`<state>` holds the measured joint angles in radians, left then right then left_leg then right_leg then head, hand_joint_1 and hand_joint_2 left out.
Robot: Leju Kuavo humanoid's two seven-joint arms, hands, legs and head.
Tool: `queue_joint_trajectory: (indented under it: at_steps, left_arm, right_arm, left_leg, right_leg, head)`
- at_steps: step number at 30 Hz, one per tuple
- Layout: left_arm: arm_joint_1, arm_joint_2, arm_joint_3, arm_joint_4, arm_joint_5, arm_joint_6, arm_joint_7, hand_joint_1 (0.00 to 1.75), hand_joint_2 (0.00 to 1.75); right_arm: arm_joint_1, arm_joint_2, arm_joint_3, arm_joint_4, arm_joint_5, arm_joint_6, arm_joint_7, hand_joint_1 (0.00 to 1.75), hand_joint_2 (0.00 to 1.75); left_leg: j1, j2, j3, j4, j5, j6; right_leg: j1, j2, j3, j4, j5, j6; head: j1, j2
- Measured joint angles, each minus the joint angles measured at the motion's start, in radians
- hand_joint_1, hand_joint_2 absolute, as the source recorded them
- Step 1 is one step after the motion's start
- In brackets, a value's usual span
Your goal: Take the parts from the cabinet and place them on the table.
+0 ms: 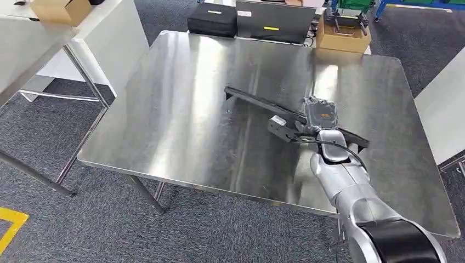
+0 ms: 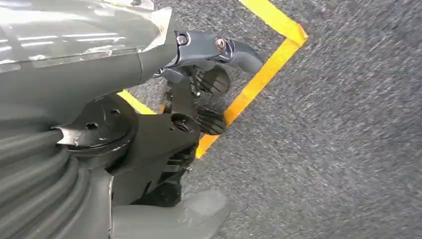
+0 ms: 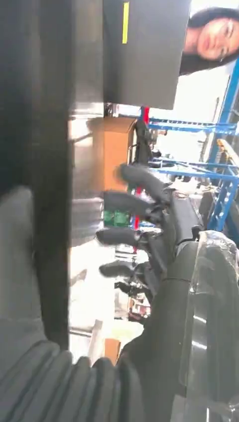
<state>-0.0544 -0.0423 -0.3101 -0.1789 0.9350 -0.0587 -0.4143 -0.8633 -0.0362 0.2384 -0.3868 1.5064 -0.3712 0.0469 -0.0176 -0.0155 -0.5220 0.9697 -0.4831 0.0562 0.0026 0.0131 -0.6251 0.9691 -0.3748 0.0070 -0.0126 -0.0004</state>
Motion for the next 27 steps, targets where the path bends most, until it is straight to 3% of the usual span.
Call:
queue_joint_trajectory:
  at_steps: [17, 22, 27]
  left_arm:
    - [0.002, 0.005, 0.000, 0.000, 0.002, -0.033, 0.021, 0.00, 1.75]
    - [0.002, 0.007, 0.000, 0.000, 0.002, -0.035, 0.022, 0.00, 1.75]
    - [0.003, 0.008, 0.000, 0.000, 0.000, -0.036, 0.022, 0.00, 1.75]
  right_arm:
    - [-0.001, -0.003, -0.027, -0.002, 0.024, 0.011, -0.005, 0.00, 0.00]
    - [0.001, -0.002, -0.037, -0.042, 0.019, -0.067, -0.059, 0.00, 0.00]
    - [-0.001, 0.006, -0.050, -0.074, 0.018, -0.076, -0.066, 0.00, 0.00]
  left_leg:
    - [0.000, 0.000, 0.000, 0.000, 0.000, 0.000]
    - [0.000, 0.000, 0.000, 0.000, 0.000, 0.000]
    - [0.000, 0.000, 0.000, 0.000, 0.000, 0.000]
  right_leg:
    - [0.000, 0.000, 0.000, 0.000, 0.000, 0.000]
    - [0.000, 0.000, 0.000, 0.000, 0.000, 0.000]
    - [0.000, 0.000, 0.000, 0.000, 0.000, 0.000]
  head:
    - [0.000, 0.000]
    - [-0.001, 0.000]
    - [0.000, 0.000]
